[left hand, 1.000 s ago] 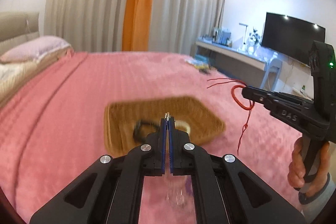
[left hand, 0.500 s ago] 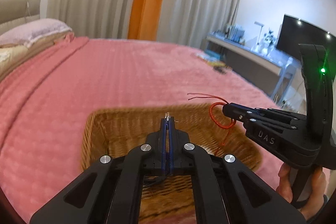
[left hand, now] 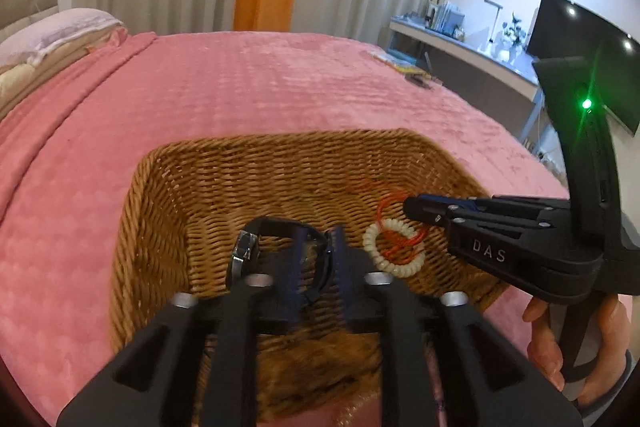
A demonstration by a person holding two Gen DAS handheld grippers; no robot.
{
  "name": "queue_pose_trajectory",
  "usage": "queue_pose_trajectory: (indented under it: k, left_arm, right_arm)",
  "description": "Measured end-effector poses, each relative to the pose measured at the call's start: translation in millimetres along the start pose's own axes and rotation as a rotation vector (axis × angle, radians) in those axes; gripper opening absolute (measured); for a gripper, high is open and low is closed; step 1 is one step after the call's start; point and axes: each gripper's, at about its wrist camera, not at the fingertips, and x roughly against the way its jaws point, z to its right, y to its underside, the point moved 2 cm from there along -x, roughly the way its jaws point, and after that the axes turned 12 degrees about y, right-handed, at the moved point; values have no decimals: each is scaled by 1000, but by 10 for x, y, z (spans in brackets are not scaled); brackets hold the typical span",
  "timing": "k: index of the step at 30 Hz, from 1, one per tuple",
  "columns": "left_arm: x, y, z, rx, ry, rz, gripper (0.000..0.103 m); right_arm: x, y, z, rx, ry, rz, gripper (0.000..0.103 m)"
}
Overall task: Organize jewelry
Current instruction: 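Lower the red cord into the basket and open the right tool, then grasp the clear bead bracelet with the left tool while the right tool grasps the purple coil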
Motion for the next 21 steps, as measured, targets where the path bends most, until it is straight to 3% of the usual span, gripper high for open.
queue_pose_trajectory:
  k: [2, 5, 14, 18, 21]
  left_arm:
    - [146, -12, 33, -3, 10, 28, 27]
    - [408, -7, 111, 5, 29, 71, 41]
    - [1182, 354, 475, -17, 49, 115, 42]
    - [1352, 701, 557, 13, 35, 110, 42]
    - [1264, 912, 534, 34, 42, 68, 42]
  right_arm:
    - [120, 41, 26, -8, -3, 13, 26]
    - [348, 113, 62, 3, 17, 44, 44]
    - [1205, 633, 64, 44, -9, 137, 45]
    - [1349, 1002, -18, 50, -24, 164, 45]
    - [1253, 1256, -54, 42, 4, 159, 45]
